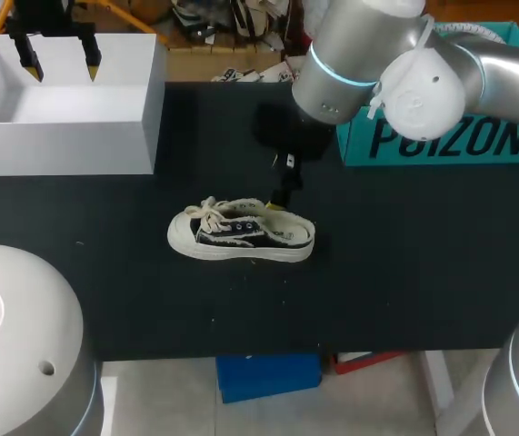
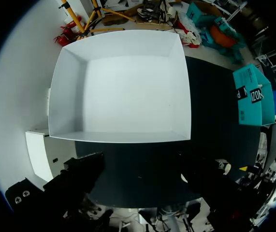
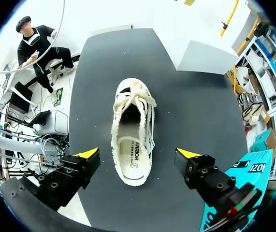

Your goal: Take the shoe out of the shoebox, open the shoe tongue, remove and reinsert the insole, then place the shoe into the shoebox

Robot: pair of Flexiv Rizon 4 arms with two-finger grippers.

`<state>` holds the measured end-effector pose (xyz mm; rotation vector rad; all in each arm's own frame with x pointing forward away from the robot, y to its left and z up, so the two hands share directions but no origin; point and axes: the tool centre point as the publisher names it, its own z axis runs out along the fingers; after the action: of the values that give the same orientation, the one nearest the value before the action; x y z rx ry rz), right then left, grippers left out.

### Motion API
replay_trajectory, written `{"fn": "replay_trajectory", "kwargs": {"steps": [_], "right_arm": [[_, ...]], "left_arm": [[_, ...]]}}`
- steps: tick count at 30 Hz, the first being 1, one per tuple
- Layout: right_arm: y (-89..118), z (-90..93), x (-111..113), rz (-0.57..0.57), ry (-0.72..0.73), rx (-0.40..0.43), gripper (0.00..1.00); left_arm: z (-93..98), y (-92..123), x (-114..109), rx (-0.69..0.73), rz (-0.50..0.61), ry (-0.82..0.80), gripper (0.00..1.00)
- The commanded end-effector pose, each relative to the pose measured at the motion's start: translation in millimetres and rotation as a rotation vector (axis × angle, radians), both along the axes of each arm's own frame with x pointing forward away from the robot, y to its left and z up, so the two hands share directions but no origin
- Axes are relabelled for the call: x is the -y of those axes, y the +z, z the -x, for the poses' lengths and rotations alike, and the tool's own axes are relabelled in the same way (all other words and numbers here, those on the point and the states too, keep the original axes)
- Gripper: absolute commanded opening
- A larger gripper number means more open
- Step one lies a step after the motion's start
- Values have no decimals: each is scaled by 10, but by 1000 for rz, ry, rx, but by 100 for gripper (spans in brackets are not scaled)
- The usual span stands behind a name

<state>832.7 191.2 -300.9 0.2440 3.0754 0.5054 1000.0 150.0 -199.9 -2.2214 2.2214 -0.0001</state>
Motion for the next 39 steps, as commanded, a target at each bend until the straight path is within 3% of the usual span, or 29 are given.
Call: {"fn": "replay_trajectory", "kwargs": {"steps": [1, 12, 16, 28, 39], "right_arm": [[-6, 6, 0, -1, -1, 1, 100], [-6, 6, 0, -1, -1, 1, 100], [-102, 23, 77, -88, -22, 7, 100], [-286, 108, 79, -194, -18, 79, 100], [-567, 62, 153, -320, -15, 72, 100]], "left_arm": [[0, -1, 0, 0, 0, 0, 100], [0, -1, 0, 0, 0, 0, 100], [0, -1, 0, 0, 0, 0, 100], [0, -1, 0, 0, 0, 0, 100], [0, -1, 0, 0, 0, 0, 100]]}}
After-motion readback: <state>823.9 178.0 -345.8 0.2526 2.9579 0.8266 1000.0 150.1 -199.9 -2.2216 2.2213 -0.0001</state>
